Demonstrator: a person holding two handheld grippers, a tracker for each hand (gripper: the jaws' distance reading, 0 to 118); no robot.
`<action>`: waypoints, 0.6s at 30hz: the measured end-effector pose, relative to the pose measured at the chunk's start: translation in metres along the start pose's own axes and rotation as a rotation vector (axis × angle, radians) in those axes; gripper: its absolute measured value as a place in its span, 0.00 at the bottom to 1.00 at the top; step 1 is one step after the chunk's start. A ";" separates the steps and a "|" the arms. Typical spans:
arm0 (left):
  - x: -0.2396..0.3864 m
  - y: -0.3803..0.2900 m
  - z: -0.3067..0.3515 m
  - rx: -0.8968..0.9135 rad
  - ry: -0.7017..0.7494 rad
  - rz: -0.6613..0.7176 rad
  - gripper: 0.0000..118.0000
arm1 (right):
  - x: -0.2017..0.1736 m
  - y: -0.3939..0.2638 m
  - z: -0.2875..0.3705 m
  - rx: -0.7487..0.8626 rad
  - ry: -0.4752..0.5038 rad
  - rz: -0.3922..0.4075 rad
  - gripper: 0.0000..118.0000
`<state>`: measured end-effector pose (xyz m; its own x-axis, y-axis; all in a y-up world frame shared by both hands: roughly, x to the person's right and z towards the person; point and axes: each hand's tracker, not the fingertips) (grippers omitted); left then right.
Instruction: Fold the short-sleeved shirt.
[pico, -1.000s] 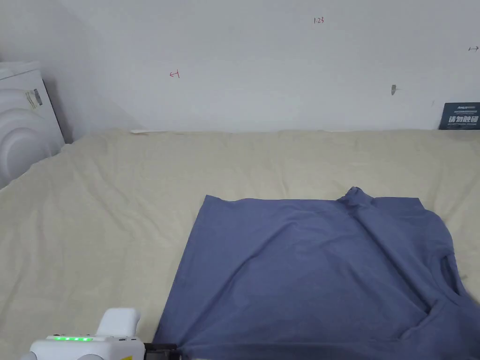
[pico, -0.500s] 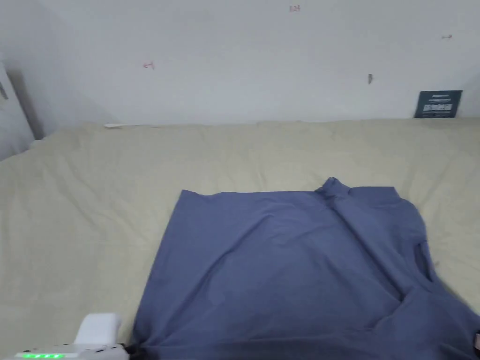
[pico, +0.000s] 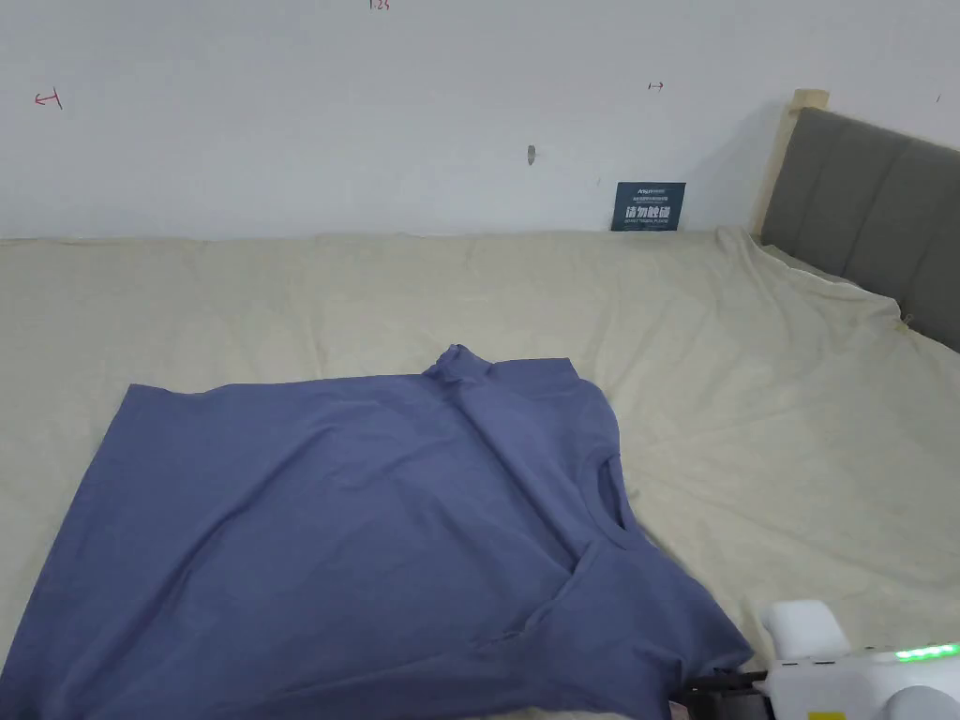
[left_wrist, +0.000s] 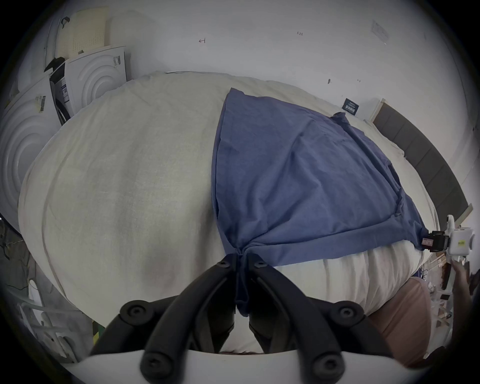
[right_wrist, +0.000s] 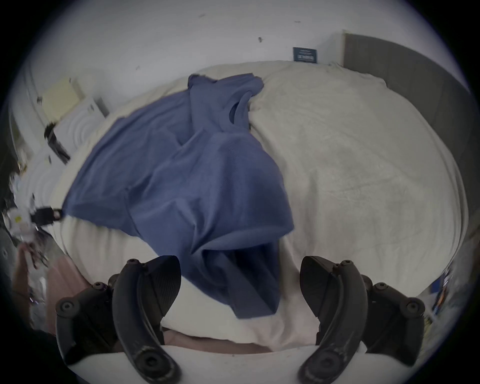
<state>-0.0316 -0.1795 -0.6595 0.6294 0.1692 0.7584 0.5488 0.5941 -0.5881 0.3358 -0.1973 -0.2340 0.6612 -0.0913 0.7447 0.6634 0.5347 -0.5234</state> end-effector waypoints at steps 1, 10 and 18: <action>-0.001 0.001 -0.002 -0.005 -0.001 0.001 0.07 | -0.004 0.001 -0.003 -0.002 -0.001 0.020 0.81; -0.002 0.003 -0.002 -0.023 -0.020 0.011 0.07 | -0.016 -0.006 0.016 0.069 0.022 0.034 0.04; -0.006 0.002 0.020 0.090 -0.049 0.062 0.07 | -0.007 -0.008 0.044 0.083 0.052 -0.003 0.04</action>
<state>-0.0448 -0.1633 -0.6596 0.6315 0.2449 0.7357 0.4566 0.6494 -0.6081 0.3106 -0.1641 -0.2164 0.6784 -0.1354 0.7222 0.6351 0.6021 -0.4838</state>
